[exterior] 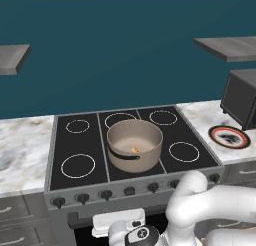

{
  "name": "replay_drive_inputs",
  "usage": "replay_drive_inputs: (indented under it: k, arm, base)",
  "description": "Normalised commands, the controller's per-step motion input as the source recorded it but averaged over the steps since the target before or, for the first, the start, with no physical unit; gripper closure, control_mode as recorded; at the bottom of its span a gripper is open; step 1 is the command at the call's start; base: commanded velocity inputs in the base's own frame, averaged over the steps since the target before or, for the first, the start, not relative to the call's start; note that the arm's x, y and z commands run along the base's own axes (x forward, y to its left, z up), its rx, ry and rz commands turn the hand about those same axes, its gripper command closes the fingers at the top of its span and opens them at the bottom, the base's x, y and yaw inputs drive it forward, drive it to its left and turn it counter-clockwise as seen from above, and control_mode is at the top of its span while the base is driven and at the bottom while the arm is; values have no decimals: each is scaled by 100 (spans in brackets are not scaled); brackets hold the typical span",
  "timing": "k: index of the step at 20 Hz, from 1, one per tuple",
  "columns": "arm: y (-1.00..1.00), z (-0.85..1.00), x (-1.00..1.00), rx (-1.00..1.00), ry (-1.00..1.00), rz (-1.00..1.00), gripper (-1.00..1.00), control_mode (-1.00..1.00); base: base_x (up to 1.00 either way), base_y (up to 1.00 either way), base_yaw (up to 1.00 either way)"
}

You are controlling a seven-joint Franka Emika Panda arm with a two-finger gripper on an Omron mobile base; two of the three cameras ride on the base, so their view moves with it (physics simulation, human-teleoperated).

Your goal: Retrieve the frozen meat and place it in the pot on a burner. Then turn the burner on.

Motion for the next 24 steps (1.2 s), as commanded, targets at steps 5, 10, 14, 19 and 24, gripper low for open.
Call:
replay_drive_inputs:
  k: [5, 10, 14, 19, 24]
  arm:
    - [0, 0, 14, 0, -1, 0, -100, -100]
    - [0, 0, 11, 0, 0, 0, -100, -100]
    - [0, 0, 14, 0, 1, 0, -100, -100]
    - [0, 0, 11, 0, 0, 0, -100, -100]
    - [0, 0, 10, 0, 0, 0, -100, -100]
  base:
    - [0, 0, 0]
    - [0, 0, 0]
    - [0, 0, 0]
    - [0, 0, 0]
    - [0, 0, 0]
